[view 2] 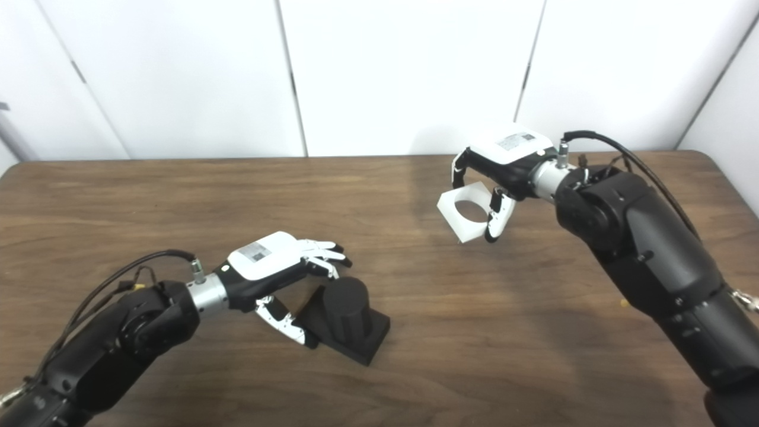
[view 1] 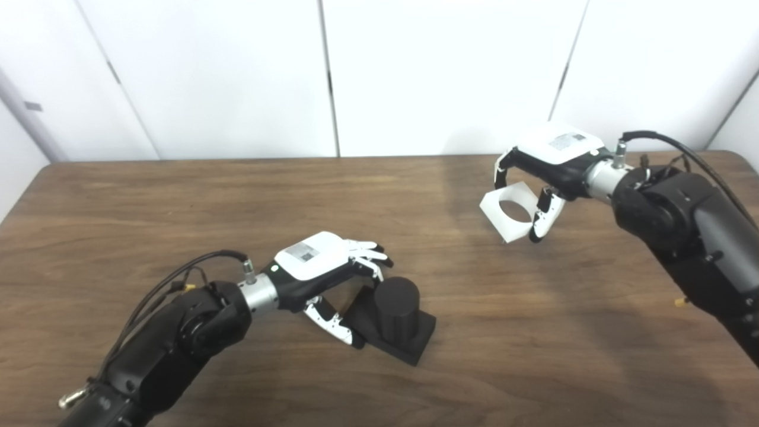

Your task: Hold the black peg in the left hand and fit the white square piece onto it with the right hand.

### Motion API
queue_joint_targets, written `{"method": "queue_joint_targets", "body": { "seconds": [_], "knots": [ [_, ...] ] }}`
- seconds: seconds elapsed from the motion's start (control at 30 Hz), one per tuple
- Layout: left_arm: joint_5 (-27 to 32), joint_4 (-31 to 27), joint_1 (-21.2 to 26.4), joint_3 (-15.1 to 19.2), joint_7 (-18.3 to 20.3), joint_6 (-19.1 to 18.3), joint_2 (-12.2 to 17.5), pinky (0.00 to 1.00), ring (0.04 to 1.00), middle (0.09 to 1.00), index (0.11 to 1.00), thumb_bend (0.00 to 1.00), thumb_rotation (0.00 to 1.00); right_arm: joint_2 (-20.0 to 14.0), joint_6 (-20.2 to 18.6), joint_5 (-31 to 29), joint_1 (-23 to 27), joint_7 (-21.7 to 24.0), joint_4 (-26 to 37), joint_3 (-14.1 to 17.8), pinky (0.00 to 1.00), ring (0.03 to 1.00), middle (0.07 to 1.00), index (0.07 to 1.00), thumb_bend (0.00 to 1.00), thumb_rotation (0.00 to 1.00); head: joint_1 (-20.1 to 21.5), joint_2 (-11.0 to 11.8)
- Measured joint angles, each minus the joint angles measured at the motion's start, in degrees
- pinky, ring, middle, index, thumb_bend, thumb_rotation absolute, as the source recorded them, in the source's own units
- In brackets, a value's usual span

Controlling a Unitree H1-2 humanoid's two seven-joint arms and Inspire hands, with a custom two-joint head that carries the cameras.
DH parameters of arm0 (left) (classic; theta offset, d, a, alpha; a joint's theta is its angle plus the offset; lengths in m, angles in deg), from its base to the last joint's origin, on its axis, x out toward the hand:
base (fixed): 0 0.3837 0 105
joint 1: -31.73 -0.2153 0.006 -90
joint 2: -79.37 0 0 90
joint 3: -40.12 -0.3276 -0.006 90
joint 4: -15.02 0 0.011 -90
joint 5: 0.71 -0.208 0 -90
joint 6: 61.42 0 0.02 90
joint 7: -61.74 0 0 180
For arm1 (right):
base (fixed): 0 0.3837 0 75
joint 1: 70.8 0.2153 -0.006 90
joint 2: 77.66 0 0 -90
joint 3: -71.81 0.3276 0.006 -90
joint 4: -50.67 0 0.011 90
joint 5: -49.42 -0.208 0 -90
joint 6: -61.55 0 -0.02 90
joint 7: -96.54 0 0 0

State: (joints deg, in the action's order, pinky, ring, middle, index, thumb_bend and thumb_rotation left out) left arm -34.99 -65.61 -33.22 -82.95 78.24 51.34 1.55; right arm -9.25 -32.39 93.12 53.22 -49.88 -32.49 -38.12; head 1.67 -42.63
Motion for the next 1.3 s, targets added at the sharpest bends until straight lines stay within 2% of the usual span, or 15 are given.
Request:
{"method": "queue_joint_targets", "body": {
  "seconds": [0.27, 0.37, 0.57, 1.0, 1.3],
  "knots": [
    [-0.59, 0.01, 0.23, 0.34, 0.21, -0.89, -1.33, 0.87, 0.941, 0.895, 0.490, 0.52, 0.06, 0.14, 4.10, -1.86, 0.02, 1.93, 3.85, -0.46, 0.67, 0.773, 0.731, 0.477, 0.52, 0.13, -1.76, -0.26],
    [-1.45, 0.01, 0.50, 0.32, 0.32, -1.25, -1.61, 0.86, 0.936, 0.894, 0.490, 0.52, 0.06, 0.89, 4.47, -2.36, 0.15, 2.79, 6.21, -0.45, 0.67, 0.772, 0.732, 0.477, 0.52, 0.13, -1.67, -0.26],
    [-1.49, 0.08, 0.48, 0.34, 0.28, -1.20, -1.87, 0.86, 0.932, 0.893, 0.489, 0.52, 0.06, 2.22, 4.42, -3.67, 1.20, 5.86, 10.35, -0.39, 0.72, 0.787, 0.738, 0.476, 0.52, 0.13, -1.59, -0.26],
    [-1.59, 0.19, 0.52, 0.33, 0.32, -1.21, -2.01, 0.89, 0.945, 0.897, 0.490, 0.52, 0.06, 3.97, 3.84, -7.19, 1.94, 11.75, 18.21, 0.06, 0.75, 0.796, 0.742, 0.476, 0.52, 0.13, -1.41, -0.70],
    [-1.66, 0.12, 0.53, 0.33, 0.41, -1.33, -2.18, 0.88, 0.945, 0.896, 0.489, 0.52, 0.06, 6.88, 0.96, -9.02, 2.36, 15.82, 23.09, 0.15, 0.76, 0.793, 0.740, 0.477, 0.52, 0.13, -1.32, -1.23]
  ]
}}
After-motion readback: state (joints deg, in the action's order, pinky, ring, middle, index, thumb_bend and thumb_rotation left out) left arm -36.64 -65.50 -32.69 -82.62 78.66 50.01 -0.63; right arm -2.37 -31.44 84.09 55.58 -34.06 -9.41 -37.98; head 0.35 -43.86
